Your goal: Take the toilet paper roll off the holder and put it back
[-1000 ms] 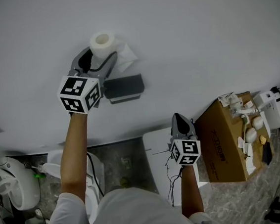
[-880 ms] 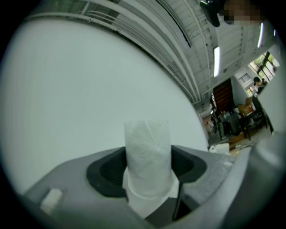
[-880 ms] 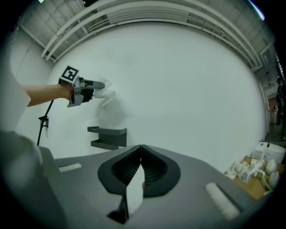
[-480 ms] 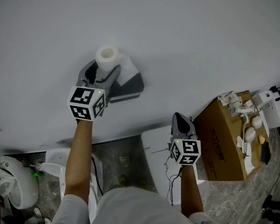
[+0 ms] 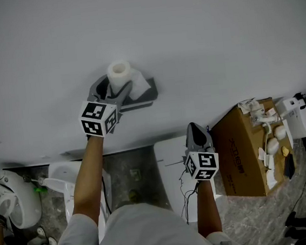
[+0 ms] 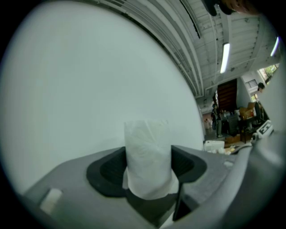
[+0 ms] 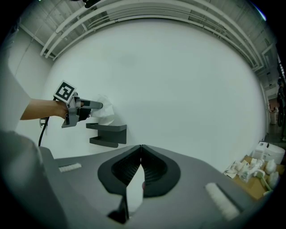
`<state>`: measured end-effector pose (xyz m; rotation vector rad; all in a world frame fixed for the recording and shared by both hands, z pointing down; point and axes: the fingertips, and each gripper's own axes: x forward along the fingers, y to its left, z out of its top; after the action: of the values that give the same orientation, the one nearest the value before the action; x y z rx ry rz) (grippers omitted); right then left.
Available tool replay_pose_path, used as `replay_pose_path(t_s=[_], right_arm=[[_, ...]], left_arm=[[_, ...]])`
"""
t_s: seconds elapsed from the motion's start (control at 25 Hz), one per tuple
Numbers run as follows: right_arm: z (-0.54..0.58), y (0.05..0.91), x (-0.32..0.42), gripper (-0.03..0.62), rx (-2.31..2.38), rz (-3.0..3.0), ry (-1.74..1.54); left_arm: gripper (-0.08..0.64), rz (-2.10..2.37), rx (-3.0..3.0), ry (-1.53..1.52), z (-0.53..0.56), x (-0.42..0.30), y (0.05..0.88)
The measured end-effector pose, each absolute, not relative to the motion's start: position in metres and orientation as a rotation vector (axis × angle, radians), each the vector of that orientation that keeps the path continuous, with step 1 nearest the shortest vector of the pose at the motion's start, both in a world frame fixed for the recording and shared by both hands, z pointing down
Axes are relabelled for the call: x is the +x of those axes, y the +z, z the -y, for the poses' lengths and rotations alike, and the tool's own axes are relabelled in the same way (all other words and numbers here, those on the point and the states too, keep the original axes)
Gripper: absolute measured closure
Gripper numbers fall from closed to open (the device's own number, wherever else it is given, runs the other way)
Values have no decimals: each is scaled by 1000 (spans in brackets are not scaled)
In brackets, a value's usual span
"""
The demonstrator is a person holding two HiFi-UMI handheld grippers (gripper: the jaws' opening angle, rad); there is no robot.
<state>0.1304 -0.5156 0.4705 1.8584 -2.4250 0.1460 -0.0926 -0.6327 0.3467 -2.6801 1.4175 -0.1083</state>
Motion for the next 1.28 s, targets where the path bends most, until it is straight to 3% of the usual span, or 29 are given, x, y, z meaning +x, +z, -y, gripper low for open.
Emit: replay_pose_path(t_s=[0.96, 1.28], right_arm=[[516, 477, 129, 591, 1847, 2403, 152], [511, 471, 128, 591, 1852, 2410, 140]], left_arm=[[267, -1415, -2746, -133, 637, -96, 386], [218, -1402, -2723, -119, 629, -100, 375]])
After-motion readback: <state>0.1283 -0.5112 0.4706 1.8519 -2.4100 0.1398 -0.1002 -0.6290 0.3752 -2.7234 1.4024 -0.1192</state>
